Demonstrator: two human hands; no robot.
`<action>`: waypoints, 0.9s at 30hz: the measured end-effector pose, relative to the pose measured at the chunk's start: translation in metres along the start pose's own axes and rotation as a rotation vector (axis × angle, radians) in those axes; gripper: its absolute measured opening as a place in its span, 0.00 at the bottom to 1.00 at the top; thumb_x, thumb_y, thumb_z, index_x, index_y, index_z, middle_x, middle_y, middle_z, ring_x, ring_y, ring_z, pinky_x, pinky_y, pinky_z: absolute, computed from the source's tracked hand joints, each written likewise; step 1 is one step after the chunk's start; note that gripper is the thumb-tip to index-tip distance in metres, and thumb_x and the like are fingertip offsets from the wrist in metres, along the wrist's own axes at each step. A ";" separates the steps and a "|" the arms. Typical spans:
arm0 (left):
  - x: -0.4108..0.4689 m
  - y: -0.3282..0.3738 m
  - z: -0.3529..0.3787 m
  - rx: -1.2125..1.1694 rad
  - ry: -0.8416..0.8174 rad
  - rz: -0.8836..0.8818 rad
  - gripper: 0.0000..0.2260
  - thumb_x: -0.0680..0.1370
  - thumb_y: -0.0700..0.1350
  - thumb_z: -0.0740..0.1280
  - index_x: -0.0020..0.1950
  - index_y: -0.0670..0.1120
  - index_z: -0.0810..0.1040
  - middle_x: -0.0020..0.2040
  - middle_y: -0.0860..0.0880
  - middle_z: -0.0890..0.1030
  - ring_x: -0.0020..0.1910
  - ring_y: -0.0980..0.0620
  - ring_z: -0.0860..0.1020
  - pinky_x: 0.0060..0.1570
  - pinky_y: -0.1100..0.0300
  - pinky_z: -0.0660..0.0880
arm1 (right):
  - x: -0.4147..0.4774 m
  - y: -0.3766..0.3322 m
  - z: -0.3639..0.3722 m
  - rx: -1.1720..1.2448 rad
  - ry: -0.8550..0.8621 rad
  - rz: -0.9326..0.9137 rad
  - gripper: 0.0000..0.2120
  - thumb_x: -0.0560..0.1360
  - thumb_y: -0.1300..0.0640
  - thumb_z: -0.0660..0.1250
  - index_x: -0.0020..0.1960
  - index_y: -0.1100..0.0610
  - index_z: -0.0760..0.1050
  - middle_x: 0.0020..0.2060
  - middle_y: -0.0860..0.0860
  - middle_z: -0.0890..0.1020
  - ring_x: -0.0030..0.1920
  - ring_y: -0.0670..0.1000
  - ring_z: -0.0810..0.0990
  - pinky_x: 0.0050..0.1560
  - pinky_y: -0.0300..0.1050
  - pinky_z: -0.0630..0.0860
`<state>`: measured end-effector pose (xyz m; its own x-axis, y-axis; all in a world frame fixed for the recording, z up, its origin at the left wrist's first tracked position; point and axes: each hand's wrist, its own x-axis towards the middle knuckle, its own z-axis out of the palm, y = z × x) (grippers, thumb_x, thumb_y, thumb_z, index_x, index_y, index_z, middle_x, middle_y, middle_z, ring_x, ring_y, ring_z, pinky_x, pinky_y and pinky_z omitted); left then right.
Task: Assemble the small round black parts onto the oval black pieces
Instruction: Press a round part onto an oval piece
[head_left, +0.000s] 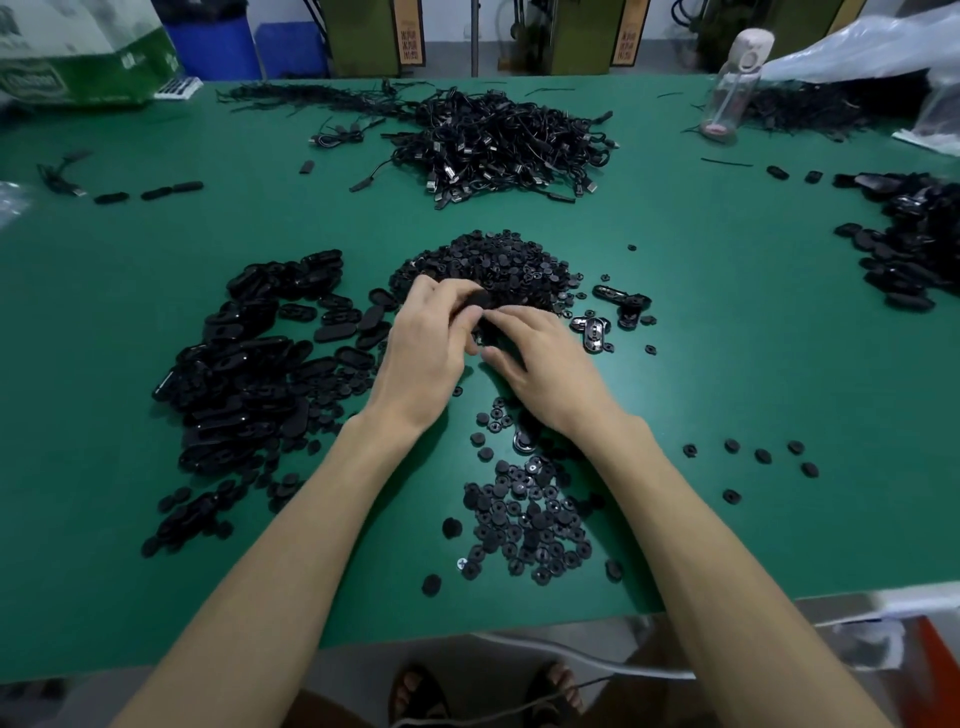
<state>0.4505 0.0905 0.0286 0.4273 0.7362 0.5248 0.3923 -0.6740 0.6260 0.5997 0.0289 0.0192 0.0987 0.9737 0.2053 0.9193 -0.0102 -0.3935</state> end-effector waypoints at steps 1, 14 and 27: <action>0.000 0.001 0.000 -0.021 0.002 -0.010 0.08 0.84 0.41 0.66 0.62 0.42 0.79 0.52 0.48 0.76 0.38 0.57 0.81 0.48 0.64 0.77 | -0.002 0.000 -0.001 0.034 0.044 0.000 0.21 0.85 0.51 0.62 0.76 0.55 0.71 0.73 0.51 0.74 0.74 0.55 0.67 0.75 0.48 0.62; -0.002 0.019 0.005 -0.619 -0.057 -0.368 0.11 0.82 0.35 0.68 0.64 0.39 0.81 0.51 0.45 0.86 0.41 0.47 0.87 0.37 0.59 0.80 | -0.010 -0.005 -0.014 0.283 0.365 0.174 0.06 0.80 0.61 0.70 0.54 0.54 0.85 0.47 0.46 0.87 0.54 0.53 0.78 0.61 0.54 0.74; -0.004 0.022 0.005 -0.547 -0.110 -0.378 0.17 0.81 0.31 0.67 0.69 0.40 0.79 0.53 0.43 0.81 0.39 0.52 0.86 0.40 0.63 0.81 | -0.011 -0.001 -0.019 0.796 0.433 0.307 0.06 0.82 0.60 0.68 0.54 0.58 0.84 0.41 0.49 0.85 0.40 0.43 0.81 0.47 0.40 0.78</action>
<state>0.4614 0.0724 0.0376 0.4335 0.8853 0.1681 0.0745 -0.2211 0.9724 0.6052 0.0139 0.0343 0.5715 0.7840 0.2423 0.3167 0.0617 -0.9465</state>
